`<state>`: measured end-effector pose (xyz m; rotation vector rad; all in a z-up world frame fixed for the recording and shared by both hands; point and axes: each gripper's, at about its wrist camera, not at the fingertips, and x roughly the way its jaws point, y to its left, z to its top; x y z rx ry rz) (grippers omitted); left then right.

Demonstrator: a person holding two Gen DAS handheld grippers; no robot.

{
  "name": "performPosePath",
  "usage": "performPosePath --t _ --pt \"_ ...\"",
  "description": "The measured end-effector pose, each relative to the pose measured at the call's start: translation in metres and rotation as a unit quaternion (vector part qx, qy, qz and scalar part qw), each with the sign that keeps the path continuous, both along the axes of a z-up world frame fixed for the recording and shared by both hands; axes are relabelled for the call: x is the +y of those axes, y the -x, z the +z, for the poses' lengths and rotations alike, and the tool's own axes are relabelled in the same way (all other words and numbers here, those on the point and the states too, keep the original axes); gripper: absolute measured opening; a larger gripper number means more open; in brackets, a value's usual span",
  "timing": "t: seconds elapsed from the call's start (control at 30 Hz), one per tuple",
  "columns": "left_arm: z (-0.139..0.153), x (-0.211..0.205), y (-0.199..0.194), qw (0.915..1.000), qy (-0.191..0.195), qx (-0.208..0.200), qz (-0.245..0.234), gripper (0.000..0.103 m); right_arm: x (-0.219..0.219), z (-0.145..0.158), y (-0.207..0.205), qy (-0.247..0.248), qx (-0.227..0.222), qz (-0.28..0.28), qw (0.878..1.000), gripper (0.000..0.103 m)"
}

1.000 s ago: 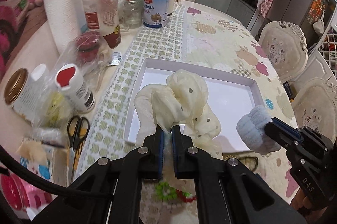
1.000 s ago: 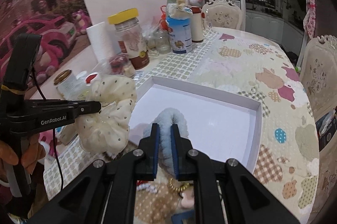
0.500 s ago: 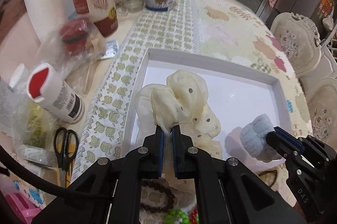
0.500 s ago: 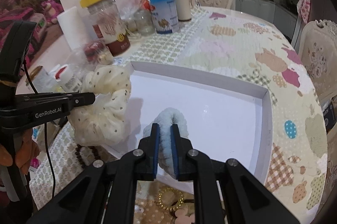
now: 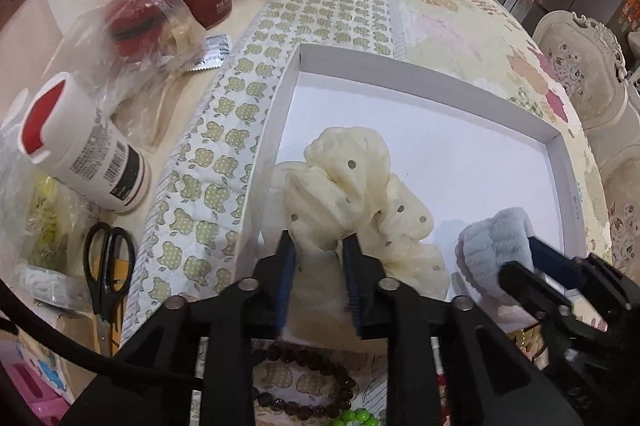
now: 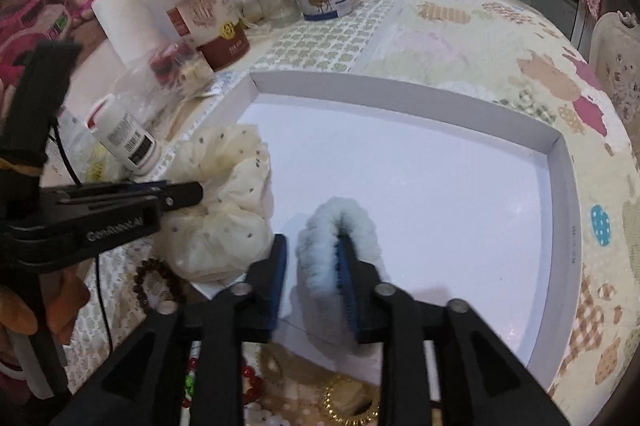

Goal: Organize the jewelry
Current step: 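Place the scrunchie in the tray with the left tool while the right tool places the headband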

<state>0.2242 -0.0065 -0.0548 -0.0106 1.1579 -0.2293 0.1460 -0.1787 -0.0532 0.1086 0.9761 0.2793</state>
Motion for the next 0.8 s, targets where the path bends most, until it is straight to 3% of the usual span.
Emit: performPosePath --t 0.07,0.37,0.8 --pt "0.004 0.002 0.003 1.0 0.0 -0.005 0.003 0.028 -0.005 0.008 0.005 -0.008 -0.01 -0.003 1.0 0.042" --pt "0.035 0.007 0.029 0.9989 -0.01 -0.042 0.017 0.029 -0.02 0.041 0.032 -0.009 -0.042 -0.022 0.999 0.048" --pt "0.065 -0.003 0.084 0.9957 -0.026 -0.088 0.011 0.029 -0.021 0.061 0.076 0.003 -0.067 -0.028 0.997 0.054"
